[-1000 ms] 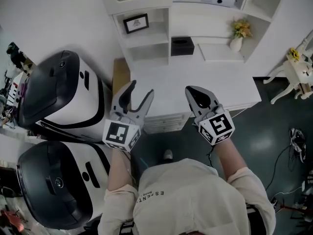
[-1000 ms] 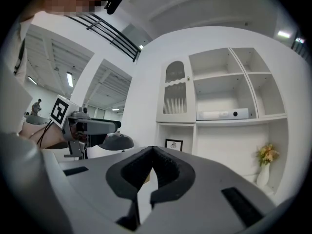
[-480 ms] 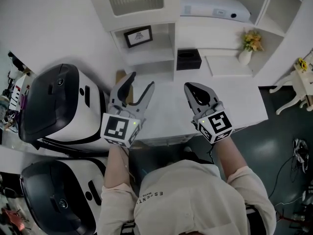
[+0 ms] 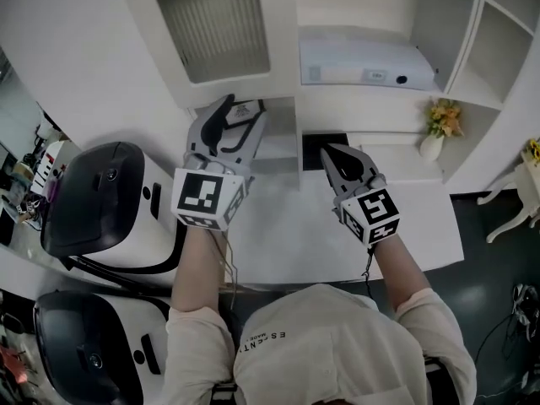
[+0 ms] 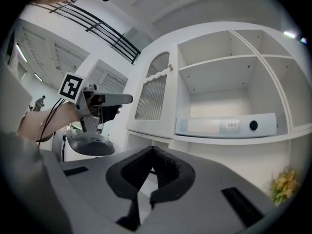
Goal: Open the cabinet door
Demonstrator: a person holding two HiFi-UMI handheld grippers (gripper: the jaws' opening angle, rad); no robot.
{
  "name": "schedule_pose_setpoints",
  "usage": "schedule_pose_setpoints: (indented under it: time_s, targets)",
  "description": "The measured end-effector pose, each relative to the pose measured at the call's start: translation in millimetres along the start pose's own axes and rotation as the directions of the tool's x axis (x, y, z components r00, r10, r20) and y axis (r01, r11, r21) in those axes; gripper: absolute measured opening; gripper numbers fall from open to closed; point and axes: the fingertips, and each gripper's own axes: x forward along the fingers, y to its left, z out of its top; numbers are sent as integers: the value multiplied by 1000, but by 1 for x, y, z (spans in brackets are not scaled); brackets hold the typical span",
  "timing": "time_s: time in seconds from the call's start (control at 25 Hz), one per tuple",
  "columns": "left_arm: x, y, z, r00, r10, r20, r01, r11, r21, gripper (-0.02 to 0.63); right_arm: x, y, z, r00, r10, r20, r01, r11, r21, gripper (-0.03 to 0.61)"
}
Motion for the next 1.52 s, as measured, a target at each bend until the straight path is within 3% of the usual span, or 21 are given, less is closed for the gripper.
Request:
schedule_pose_setpoints:
  time_s: [0.08,0.32,0.56,0.76,1.08,1.28,1.4,1.52]
  targets:
    - [21,4,14,1000,21,11,-21,999,36,222,3,-16,4,1000,0,8,0,1000,-6,14]
    - [77,26,63,996,52,75,-56,998,42,219,12,-49,10,999,19,29,-19,1000,-9,14]
    - [120,43,121,989,99,107,-116,980,161,216,22,-67,14,998,53,44,-54,998,22,14]
    - [147,58,153,979,142,147,-164,975,151,215,28,-75,15,995,81,57,-82,997,13,14]
    - [176,80,176,969,206,139,-234,945,228,202,28,-83,5,993,110,53,-110,994,-2,14]
    - [184,85,177,959,241,150,-271,933,235,121,25,-98,-7,994,101,39,-102,995,15,14]
    - [183,85,177,954,251,167,-287,924,253,95,23,-102,-11,995,98,35,-99,995,21,14]
    - [183,85,178,958,238,158,-272,931,244,89,23,-104,-10,995,97,37,-98,995,22,14]
